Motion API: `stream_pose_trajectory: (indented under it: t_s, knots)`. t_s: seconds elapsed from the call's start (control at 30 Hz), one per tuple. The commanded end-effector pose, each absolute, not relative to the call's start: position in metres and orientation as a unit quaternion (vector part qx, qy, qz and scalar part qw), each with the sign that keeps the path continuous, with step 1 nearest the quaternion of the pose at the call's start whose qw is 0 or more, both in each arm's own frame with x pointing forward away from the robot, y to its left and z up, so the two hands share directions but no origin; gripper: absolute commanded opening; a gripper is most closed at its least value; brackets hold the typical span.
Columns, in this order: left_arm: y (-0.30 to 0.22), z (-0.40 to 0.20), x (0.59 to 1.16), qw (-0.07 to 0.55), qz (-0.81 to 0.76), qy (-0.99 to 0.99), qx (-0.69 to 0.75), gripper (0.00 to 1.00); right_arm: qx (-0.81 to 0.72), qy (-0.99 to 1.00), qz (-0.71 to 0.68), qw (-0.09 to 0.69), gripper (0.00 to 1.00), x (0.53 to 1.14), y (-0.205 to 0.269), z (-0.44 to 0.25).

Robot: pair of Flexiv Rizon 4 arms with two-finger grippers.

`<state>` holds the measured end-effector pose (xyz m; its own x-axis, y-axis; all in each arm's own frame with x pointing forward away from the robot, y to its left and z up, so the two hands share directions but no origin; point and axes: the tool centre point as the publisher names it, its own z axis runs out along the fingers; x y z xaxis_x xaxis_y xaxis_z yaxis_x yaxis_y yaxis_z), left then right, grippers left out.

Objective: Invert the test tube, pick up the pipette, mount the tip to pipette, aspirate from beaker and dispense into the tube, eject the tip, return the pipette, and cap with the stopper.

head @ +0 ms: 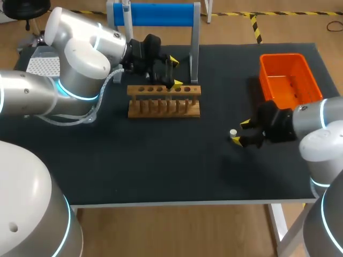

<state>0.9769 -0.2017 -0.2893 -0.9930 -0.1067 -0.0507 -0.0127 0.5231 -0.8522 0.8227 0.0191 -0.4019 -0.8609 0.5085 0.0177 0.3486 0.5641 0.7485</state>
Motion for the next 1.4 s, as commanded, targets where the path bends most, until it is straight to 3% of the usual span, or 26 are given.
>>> stream_pose_trajectory:
  t_s: [0.03,0.5,0.6,0.9,1.1,1.4]
  knots:
    - [-0.202,-0.289,0.978,0.046,-0.486,0.872,-0.033,1.0,0.245,0.879,0.396,0.1,0.67,0.828,0.023,-0.408]
    - [-0.202,-0.289,0.978,0.046,-0.486,0.872,-0.033,1.0,0.247,0.882,0.39,0.095,0.6,0.839,0.028,-0.42]
    - [-0.202,-0.289,0.978,0.046,-0.486,0.872,-0.033,1.0,0.248,0.882,0.389,0.094,0.53,0.841,0.028,-0.423]
    - [-0.202,-0.289,0.978,0.046,-0.486,0.872,-0.033,1.0,0.249,0.883,0.388,0.094,0.56,0.846,0.028,-0.426]
    - [-0.202,-0.289,0.978,0.046,-0.486,0.872,-0.033,1.0,0.246,0.884,0.385,0.096,0.5,0.848,0.029,-0.427]
    - [-0.202,-0.289,0.978,0.046,-0.486,0.872,-0.033,1.0,0.243,0.886,0.383,0.095,0.49,0.849,0.031,-0.43]
